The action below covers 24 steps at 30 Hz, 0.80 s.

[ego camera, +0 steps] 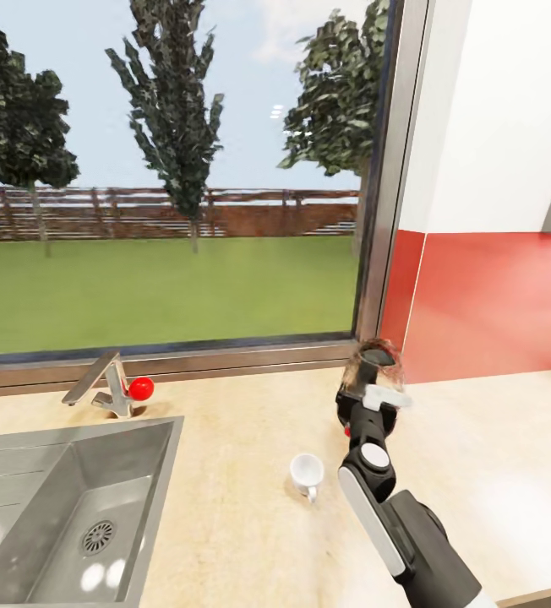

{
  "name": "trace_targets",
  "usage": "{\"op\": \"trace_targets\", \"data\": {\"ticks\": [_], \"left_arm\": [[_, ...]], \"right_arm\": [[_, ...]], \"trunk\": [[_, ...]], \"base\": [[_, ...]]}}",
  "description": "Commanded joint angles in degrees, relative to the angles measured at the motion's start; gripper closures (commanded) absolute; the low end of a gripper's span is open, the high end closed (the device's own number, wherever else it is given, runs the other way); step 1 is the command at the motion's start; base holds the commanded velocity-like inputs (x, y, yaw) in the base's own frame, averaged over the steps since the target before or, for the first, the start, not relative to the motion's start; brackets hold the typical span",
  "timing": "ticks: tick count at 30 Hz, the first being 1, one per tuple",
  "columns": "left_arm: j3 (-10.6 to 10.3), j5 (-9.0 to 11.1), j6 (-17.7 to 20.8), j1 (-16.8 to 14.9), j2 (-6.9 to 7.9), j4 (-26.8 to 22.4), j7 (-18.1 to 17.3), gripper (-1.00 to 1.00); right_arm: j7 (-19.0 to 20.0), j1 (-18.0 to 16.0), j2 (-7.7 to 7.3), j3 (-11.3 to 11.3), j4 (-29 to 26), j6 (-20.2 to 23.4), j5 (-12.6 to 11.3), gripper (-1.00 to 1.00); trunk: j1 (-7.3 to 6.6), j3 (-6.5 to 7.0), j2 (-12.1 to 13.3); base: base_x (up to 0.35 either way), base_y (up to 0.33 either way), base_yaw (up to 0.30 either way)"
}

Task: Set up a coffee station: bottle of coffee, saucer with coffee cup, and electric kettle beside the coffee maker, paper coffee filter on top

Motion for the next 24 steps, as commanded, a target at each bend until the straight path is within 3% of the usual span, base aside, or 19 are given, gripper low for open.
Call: {"op": "trace_targets", "data": {"ticks": [1, 10, 14, 16, 18, 24], "left_arm": [[0.5, -0.4, -0.1, 0.0, -0.01, -0.1, -0.3, -1.0], [0.2, -0.6, -0.1, 0.1, -0.01, -0.1, -0.3, -1.0], [0.2, -0.6, -0.1, 0.1, -0.01, 0.0, -0.3, -1.0], [0.2, -0.6, -0.1, 0.1, -0.01, 0.0, -0.3, -1.0], [0.2, -0.6, -0.1, 0.1, 0.02, 0.0, -0.3, -1.0], [0.4, -0.6, -0.1, 0.1, 0.09, 0.0, -0.3, -1.0]], "right_arm": [[-0.3, 0.0, -0.01, 0.5, -0.7, 0.6, 0.0, 1.0], [-0.2, 0.0, 1.07, 6.4, -4.0, 5.3, 0.6, 1.0], [-0.2, 0.0, 1.85, 13.1, -4.1, 5.5, 0.8, 1.0], [-0.2, 0.0, 2.0, 14.6, -4.1, 5.5, 0.8, 1.0], [-0.2, 0.0, 2.33, 15.5, -4.1, 5.5, 0.8, 1.0], [-0.2, 0.0, 5.21, 16.2, -4.1, 5.5, 0.8, 1.0]], "trunk": [[0.02, 0.0, 0.0], [0.02, 0.0, 0.0], [0.02, 0.0, 0.0], [0.02, 0.0, 0.0], [0.02, 0.0, 0.0], [0.02, 0.0, 0.0]], "base": [[0.0, 0.0, 0.0], [0.0, 0.0, 0.0], [0.0, 0.0, 0.0], [0.0, 0.0, 0.0], [0.0, 0.0, 0.0], [0.0, 0.0, 0.0]]}}
